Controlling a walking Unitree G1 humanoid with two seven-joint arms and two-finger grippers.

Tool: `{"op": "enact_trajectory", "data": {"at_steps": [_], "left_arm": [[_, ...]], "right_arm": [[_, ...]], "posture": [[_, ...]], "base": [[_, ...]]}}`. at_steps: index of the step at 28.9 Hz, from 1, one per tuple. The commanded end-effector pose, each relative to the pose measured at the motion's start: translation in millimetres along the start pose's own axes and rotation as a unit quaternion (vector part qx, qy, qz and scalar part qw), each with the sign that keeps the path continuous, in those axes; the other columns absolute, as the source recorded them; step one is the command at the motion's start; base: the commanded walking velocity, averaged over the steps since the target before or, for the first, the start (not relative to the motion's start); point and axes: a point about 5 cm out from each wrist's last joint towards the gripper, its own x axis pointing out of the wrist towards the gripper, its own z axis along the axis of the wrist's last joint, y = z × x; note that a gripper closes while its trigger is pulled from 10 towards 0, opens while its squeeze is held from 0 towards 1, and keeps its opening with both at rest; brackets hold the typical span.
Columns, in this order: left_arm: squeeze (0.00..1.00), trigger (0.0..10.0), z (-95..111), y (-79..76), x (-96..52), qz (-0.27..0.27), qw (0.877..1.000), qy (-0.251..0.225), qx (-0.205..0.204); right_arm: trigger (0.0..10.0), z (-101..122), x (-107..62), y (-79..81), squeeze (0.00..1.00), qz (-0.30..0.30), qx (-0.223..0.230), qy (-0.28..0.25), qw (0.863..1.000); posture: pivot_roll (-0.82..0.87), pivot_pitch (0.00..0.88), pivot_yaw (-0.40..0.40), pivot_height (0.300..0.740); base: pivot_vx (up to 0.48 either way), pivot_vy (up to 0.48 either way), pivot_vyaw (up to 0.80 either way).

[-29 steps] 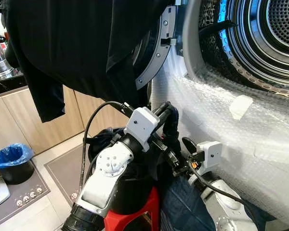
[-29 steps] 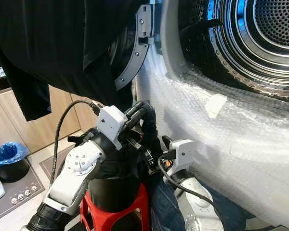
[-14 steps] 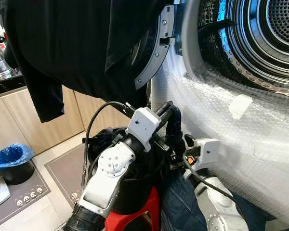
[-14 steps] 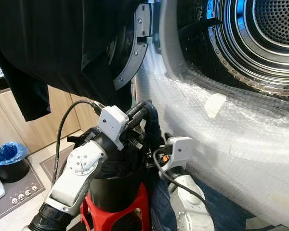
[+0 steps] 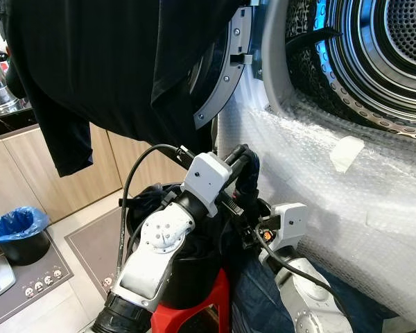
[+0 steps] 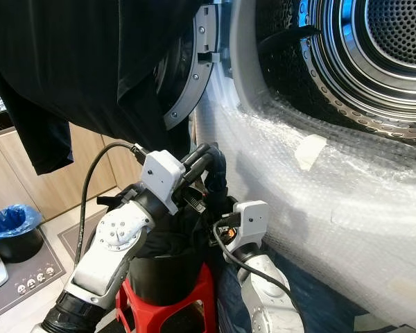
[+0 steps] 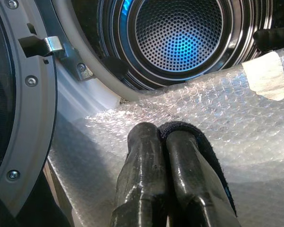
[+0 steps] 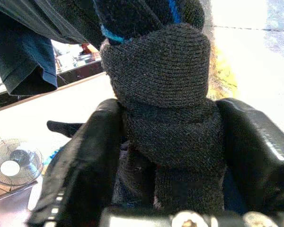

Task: Clothes washing

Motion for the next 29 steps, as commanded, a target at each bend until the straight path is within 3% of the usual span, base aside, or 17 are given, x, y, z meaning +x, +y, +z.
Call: {"op": "enact_trajectory", "data": {"at_steps": [1, 12, 13, 14, 15, 16, 19, 29], "left_arm": [[0.00, 10.0, 4, -0.1, 3.7, -0.001, 1.000, -0.006, 0.005], [0.00, 10.0, 4, -1.4, 5.0, -0.002, 1.000, -0.005, 0.001], [0.00, 10.0, 4, 0.0, 4.5, 0.002, 1.000, -0.006, -0.014], [0.21, 10.0, 4, 1.1, 4.0, 0.006, 1.000, -0.008, -0.024], [0.85, 10.0, 4, 1.6, 3.8, 0.006, 1.000, -0.010, -0.027], [1.00, 10.0, 4, 3.1, 2.7, 0.011, 0.999, -0.015, -0.030], [1.00, 10.0, 4, 7.8, 0.9, 0.031, 0.999, -0.015, -0.026], [1.00, 10.0, 10, -3.1, -18.6, -0.011, 1.000, -0.026, 0.004]], "right_arm": [[0.0, 1, 1.9, -0.9, 0.00, -0.005, 0.002, -0.003, 1.000], [0.0, 4, 3.7, -2.4, 0.00, -0.008, 0.009, -0.012, 1.000], [0.0, 4, 3.7, -2.4, 0.00, -0.006, 0.011, -0.014, 1.000], [0.0, 4, 3.8, -2.6, 0.00, -0.004, 0.012, -0.014, 1.000], [0.0, 4, 4.0, -2.8, 0.00, -0.004, 0.012, -0.014, 1.000], [0.0, 4, 3.9, -3.2, 0.00, -0.004, 0.012, -0.014, 1.000], [0.0, 5, 4.0, -4.4, 0.00, -0.002, 0.013, -0.016, 1.000], [0.0, 18, -5.3, -18.4, 0.00, 0.084, 0.007, -0.040, 0.996]], "posture": [[-0.06, 0.000, 0.008, 0.740], [-0.06, 0.000, 0.012, 0.740], [-0.06, 0.000, 0.012, 0.740], [-0.06, 0.000, 0.012, 0.740], [-0.06, 0.000, 0.012, 0.740], [-0.06, 0.000, 0.012, 0.740], [-0.06, 0.000, 0.012, 0.740], [-0.05, 0.000, 0.010, 0.740]], "base": [[0.000, 0.000, 0.00], [0.000, 0.000, 0.00], [0.000, 0.000, 0.00], [0.000, 0.000, 0.00], [0.000, 0.000, 0.00], [0.000, 0.000, 0.00], [0.000, 0.000, 0.00], [0.000, 0.000, 0.00]]}}
